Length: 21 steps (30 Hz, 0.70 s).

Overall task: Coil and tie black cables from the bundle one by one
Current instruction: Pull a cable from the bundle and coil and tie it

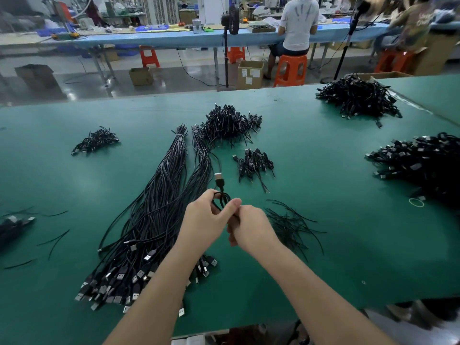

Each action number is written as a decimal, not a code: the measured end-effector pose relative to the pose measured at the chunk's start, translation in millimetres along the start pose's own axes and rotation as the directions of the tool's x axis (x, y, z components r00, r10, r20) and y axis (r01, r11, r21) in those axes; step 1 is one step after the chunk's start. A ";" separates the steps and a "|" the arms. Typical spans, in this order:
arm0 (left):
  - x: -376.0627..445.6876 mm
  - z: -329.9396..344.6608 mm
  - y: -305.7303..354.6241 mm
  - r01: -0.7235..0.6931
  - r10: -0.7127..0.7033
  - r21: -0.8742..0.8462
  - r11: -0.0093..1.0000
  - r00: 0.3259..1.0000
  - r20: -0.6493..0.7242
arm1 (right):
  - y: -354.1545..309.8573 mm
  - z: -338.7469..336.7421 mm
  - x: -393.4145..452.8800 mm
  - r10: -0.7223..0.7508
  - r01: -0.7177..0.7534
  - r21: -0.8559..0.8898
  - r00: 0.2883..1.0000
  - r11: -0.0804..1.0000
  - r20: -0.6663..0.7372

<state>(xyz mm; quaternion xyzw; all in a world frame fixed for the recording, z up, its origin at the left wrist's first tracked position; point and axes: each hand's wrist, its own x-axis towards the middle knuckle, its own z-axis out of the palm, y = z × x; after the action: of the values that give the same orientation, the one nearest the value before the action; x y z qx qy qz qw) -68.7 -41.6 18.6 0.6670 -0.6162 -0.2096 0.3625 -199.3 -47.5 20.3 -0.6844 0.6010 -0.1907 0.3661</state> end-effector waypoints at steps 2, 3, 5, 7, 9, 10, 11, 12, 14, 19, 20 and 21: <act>1.5 1.0 0.4 -0.011 0.012 0.080 0.997 1.000 -0.004 | -0.6 3.9 -2.7 -0.125 0.121 -0.334 0.992 0.935 0.009; 2.8 1.0 -0.1 -0.010 0.009 0.102 0.995 1.000 0.011 | 1.0 6.5 -4.5 -0.175 0.171 -0.428 0.984 0.888 0.032; 6.3 0.2 -2.1 0.009 -0.016 0.118 0.993 0.998 0.057 | 6.5 11.9 -6.5 -0.223 0.223 -0.453 0.973 0.863 0.055; 9.4 -1.9 -5.9 0.020 -0.031 0.101 0.995 0.993 0.113 | 10.5 15.6 -8.1 -0.206 0.211 -0.277 0.977 0.937 0.048; 11.6 -4.2 -10.6 0.022 -0.026 0.024 0.999 0.984 0.178 | 11.7 16.8 -7.5 -0.092 0.083 0.075 0.987 0.994 0.134; 11.7 -5.6 -12.9 0.033 -0.027 -0.025 0.999 0.978 0.207 | 12.7 16.5 -7.0 -0.043 -0.016 0.271 0.977 0.962 0.211; 11.5 -6.6 -14.8 0.047 -0.031 -0.064 0.997 0.972 0.232 | 14.3 15.0 -6.6 -0.018 -0.113 0.444 0.960 0.889 0.279; 11.2 -7.3 -16.1 0.057 -0.032 -0.091 0.994 0.966 0.258 | 16.2 11.9 -6.3 -0.010 -0.198 0.579 0.942 0.791 0.336; 10.0 -7.7 -16.9 0.054 -0.019 -0.104 0.993 0.950 0.311 | 22.0 7.5 -5.9 -0.026 -0.315 0.716 0.907 0.623 0.421; 11.5 -7.5 -17.0 0.111 -0.039 -0.171 0.979 0.925 0.377 | 28.3 6.0 -2.9 -0.144 -0.347 0.756 0.855 0.554 0.498; 11.8 -8.0 -16.3 0.124 -0.043 -0.178 0.976 0.914 0.403 | 29.0 5.7 -2.1 -0.166 -0.346 0.757 0.845 0.554 0.508; 12.2 -8.8 -15.4 0.127 -0.042 -0.170 0.977 0.901 0.431 | 30.2 5.6 -1.3 -0.180 -0.346 0.756 0.838 0.556 0.516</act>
<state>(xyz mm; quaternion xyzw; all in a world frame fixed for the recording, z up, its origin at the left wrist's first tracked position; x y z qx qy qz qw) -50.2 -51.8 14.9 0.5928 -0.6275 -0.4244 0.2733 -216.2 -45.1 -5.2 -0.4241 0.3445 -0.2309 0.8050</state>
